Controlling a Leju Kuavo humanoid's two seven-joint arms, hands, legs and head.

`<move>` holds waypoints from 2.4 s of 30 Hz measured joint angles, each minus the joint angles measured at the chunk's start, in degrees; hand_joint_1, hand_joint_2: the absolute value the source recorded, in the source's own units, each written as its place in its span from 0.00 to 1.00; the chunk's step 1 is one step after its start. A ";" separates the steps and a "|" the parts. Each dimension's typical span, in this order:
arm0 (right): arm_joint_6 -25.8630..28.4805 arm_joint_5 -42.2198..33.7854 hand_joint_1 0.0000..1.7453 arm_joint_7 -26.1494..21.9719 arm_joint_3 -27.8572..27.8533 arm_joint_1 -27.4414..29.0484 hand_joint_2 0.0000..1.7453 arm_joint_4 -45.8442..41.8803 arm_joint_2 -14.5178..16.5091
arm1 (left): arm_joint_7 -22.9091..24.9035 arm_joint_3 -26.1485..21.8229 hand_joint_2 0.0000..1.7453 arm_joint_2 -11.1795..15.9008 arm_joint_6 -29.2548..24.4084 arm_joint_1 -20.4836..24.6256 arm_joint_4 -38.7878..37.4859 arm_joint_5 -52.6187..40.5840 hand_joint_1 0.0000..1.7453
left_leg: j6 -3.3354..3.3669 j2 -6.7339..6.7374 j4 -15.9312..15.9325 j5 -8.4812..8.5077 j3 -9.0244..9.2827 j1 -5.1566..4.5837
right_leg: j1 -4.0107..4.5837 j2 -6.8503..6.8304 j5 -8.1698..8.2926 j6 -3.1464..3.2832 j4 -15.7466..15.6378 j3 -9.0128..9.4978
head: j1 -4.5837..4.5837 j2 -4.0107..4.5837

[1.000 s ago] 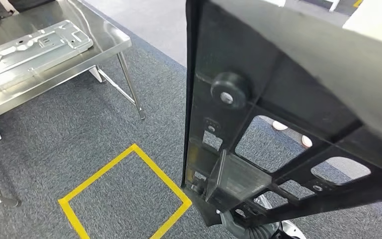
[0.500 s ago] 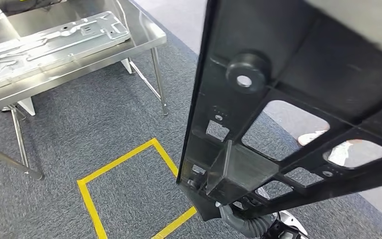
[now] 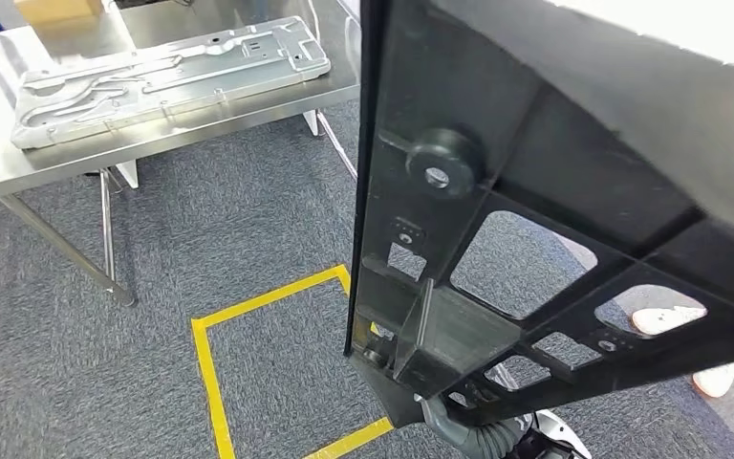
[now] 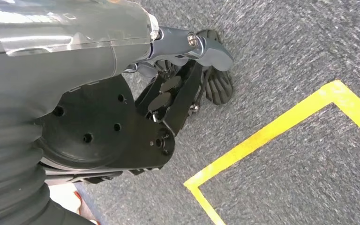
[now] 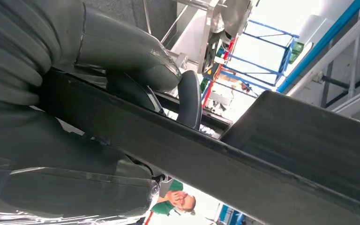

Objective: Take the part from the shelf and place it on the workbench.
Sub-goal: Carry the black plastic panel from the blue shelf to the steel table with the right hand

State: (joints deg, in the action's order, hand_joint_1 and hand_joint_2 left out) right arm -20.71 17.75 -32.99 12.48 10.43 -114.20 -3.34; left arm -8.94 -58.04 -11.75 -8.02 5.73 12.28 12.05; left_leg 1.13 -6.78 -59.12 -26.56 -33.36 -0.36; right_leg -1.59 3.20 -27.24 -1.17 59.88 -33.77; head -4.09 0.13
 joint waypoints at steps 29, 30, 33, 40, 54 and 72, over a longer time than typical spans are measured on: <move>0.54 -2.68 1.00 0.49 -1.01 -1.29 1.00 0.79 1.79 | 0.62 -0.58 1.00 0.20 0.16 -0.28 0.07 -0.01 0.00 | 0.73 5.89 1.64 -5.28 6.53 -0.22 | 0.77 -3.34 3.15 -0.01 0.29 -3.01 | 0.01 0.00; 0.61 -2.64 1.00 0.58 -1.05 -1.19 1.00 0.81 1.84 | 0.63 -0.58 1.00 0.18 0.16 -0.26 0.07 -0.01 0.00 | 0.39 5.81 1.76 -5.86 6.99 -0.21 | 0.95 -3.27 2.18 0.19 0.21 -2.60 | 0.01 0.00; 0.79 -2.46 1.00 0.85 -1.16 -0.72 1.00 0.45 2.15 | 0.50 -0.58 1.00 0.23 0.18 0.19 0.21 0.01 0.00 | -0.57 5.98 1.46 -7.34 8.84 -0.13 | 0.57 -3.13 0.22 1.03 -0.44 -0.26 | -0.02 0.00; 0.74 -2.43 1.00 0.89 -1.30 0.19 1.00 0.22 2.66 | 0.42 -0.60 1.00 0.28 0.21 -0.40 0.33 0.00 0.00 | -2.33 6.33 -15.11 -3.53 -8.06 0.92 | -0.39 -3.19 -5.85 1.21 -1.59 7.93 | -0.19 0.00; -0.15 -2.42 1.00 0.93 -1.48 -1.14 1.00 1.03 2.83 | 1.17 -0.65 1.00 0.41 -0.14 0.02 0.26 -0.01 0.00 | 1.00 6.49 0.31 1.37 -0.67 0.31 | -0.45 -2.87 -13.13 -2.12 12.33 2.93 | -0.20 -0.02; 0.61 0.69 1.00 2.95 -3.38 -5.82 1.00 3.84 0.29 | 0.58 -0.65 1.00 0.37 -0.01 -0.30 0.26 0.00 0.00 | -2.11 6.33 -10.80 -1.68 -6.15 0.58 | 0.26 -2.73 -2.75 1.62 -0.93 3.86 | -0.22 -0.02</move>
State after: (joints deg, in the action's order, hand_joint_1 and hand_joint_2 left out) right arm -20.10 18.45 -30.04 9.10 4.61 -110.36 -3.05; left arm -8.36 -58.69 -11.38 -8.03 5.43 12.55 12.05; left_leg -0.98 -0.44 -69.93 -28.24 -39.51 0.23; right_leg -1.33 0.47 -29.99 0.45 58.95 -29.92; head -4.31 0.11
